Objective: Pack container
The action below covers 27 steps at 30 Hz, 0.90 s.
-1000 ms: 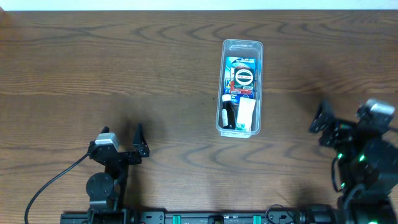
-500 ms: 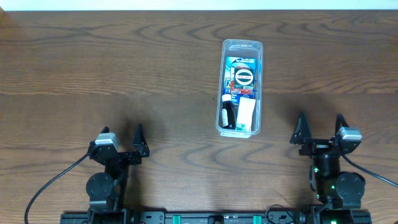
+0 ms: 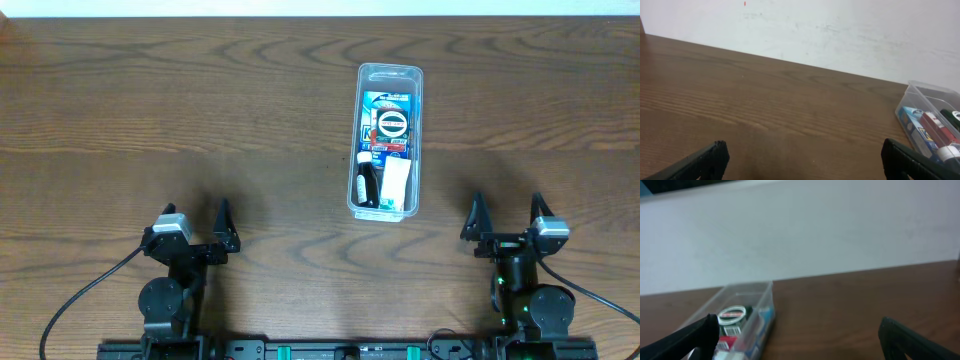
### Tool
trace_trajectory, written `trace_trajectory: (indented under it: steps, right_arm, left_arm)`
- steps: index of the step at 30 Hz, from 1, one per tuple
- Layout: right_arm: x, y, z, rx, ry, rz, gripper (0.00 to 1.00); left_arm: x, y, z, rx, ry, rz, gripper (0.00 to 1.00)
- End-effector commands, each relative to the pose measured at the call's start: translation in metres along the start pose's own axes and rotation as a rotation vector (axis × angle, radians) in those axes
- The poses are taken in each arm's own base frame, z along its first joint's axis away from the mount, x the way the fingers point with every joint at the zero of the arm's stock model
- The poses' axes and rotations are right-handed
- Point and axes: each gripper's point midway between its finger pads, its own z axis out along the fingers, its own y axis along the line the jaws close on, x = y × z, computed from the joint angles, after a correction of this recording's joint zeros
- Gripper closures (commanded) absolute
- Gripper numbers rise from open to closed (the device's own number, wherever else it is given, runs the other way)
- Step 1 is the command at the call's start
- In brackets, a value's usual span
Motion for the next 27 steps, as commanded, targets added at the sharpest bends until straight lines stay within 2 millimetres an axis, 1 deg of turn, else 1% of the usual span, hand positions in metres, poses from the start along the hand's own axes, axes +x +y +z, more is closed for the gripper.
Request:
trace_trajectory:
  steps: [1,4,6,10,27]
  right_arm:
    - [0.011,0.002,-0.001,-0.010,0.042,-0.053,0.01]
    - [0.029,-0.002,-0.002,0.000,0.114,-0.087,0.01]
    - [0.034,-0.002,-0.003,0.000,0.136,-0.103,0.01]
    - [0.034,-0.002,-0.003,-0.004,0.135,-0.133,0.01]
    - [0.033,-0.002,-0.003,-0.003,0.133,-0.133,0.01]
  left_arm:
    - [0.015,0.004,0.002,-0.006,0.035,0.018,0.02]
    - [0.015,0.004,0.002,-0.007,0.036,0.018,0.02]
    - [0.015,0.004,0.002,-0.007,0.036,0.018,0.02]
    - [0.015,0.004,0.002,-0.007,0.036,0.018,0.02]
    - [0.015,0.004,0.002,-0.007,0.036,0.018,0.02]
